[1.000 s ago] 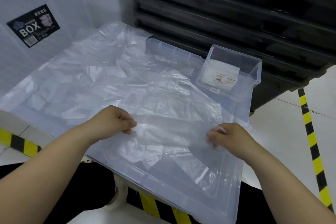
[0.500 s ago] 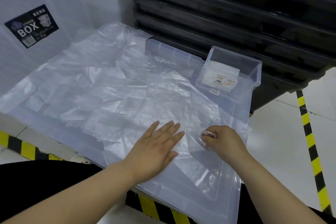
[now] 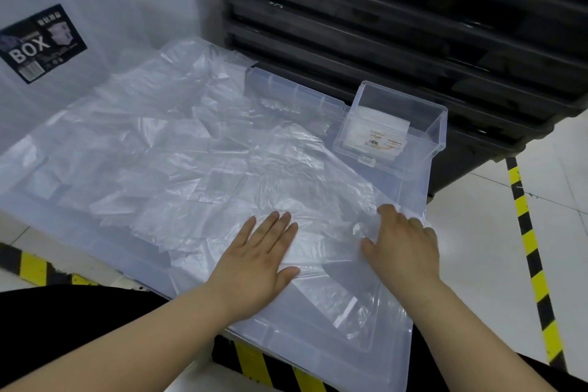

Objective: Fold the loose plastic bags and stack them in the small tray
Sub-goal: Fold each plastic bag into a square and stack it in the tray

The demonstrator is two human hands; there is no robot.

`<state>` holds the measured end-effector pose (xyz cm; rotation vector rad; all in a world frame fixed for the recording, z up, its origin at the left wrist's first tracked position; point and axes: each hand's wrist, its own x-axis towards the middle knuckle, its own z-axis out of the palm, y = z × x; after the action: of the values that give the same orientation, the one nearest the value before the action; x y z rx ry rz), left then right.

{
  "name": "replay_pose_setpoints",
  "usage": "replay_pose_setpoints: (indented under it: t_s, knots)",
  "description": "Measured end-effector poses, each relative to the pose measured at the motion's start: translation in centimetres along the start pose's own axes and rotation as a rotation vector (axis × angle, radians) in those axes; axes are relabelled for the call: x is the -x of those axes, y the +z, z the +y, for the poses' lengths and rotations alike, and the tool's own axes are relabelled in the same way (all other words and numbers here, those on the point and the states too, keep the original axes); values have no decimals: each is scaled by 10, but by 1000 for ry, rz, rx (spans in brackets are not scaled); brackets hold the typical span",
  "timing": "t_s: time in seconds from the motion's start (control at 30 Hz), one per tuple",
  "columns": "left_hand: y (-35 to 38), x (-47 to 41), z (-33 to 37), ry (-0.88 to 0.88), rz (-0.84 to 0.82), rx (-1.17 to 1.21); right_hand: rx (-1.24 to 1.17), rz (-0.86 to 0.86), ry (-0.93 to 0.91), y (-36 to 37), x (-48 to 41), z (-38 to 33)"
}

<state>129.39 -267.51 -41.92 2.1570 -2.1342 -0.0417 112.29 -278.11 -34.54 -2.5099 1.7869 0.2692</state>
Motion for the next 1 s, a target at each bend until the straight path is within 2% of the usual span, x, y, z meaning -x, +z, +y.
replay_pose_setpoints:
  t_s: [0.07,0.1,0.17,0.23,0.3,0.47,0.57,0.63,0.73,0.87,1.0]
  knots:
    - [1,0,0,9,-2,-2,-61,266,-125,13,4,-14]
    - [1,-1,0,9,-5,-2,-145,334,-218,20,7,-21]
    - [1,-1,1,4,-10,8,-200,246,-410,32,15,-34]
    - [-1,-2,1,7,-18,24,-159,119,-506,45,20,-37]
    - [-3,-3,-2,10,-36,41,-70,-42,-494,46,18,-31]
    - [-10,-9,-16,46,-40,-25,-55,-141,-524,20,12,-12]
    - [-16,-12,-23,83,-5,-14,-111,-158,-474,12,8,-2]
    - [-23,-13,-26,89,-30,-1,-124,-52,-500,18,4,4]
    - [-27,-15,-29,128,-26,-13,-153,86,-405,19,-1,0]
    - [-39,-18,-39,123,-50,55,-273,-22,-260,9,-6,7]
    - [-63,-21,-39,-23,-168,196,-426,-49,-204,-1,-10,15]
